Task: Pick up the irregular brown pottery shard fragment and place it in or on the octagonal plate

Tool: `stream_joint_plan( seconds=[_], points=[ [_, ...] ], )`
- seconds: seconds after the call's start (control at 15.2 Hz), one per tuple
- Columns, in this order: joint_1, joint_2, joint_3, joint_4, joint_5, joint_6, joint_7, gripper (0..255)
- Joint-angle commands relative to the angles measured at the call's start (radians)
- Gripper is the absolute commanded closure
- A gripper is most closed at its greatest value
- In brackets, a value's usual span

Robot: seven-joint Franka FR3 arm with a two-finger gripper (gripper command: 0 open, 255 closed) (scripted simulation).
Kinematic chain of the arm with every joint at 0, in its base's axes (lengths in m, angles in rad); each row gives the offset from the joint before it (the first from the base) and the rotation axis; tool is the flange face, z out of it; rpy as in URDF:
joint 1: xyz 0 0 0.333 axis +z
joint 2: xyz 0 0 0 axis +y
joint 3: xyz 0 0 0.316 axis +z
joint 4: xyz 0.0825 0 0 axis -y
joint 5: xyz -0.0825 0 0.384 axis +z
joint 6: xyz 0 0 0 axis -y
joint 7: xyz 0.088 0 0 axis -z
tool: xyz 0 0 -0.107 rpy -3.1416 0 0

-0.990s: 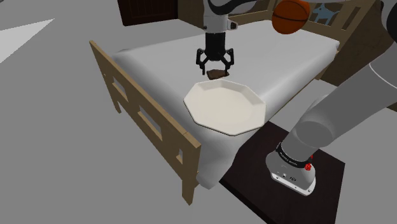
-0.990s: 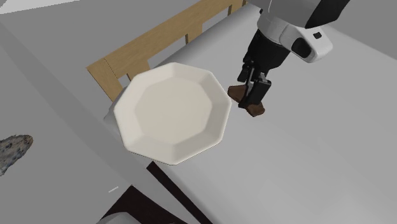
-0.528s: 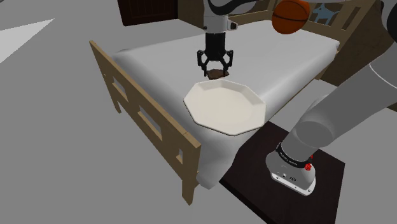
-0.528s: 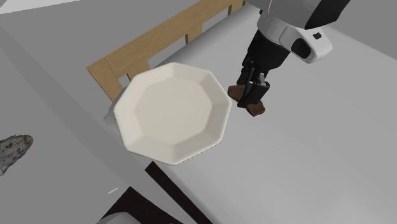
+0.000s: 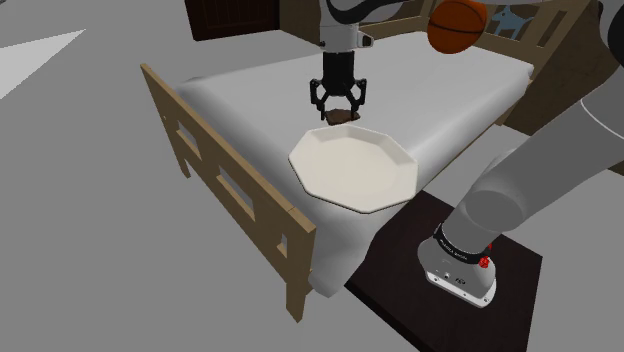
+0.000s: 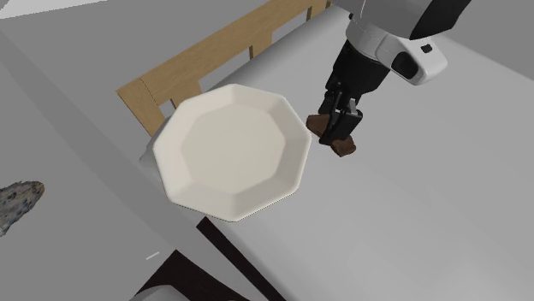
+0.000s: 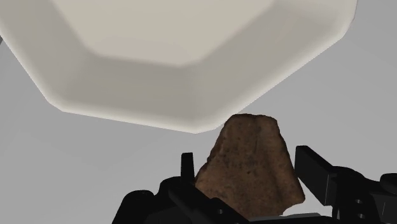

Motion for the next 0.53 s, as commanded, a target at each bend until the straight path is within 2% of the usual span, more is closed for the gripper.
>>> stream_joint_plan(
  seconds=[0.0,0.46],
  points=[
    [0.0,0.0,0.0,-0.001,0.0,0.001,0.0,255],
    [-0.002,-0.007,-0.004,0.087,-0.002,-0.093,0.009,255]
  ],
)
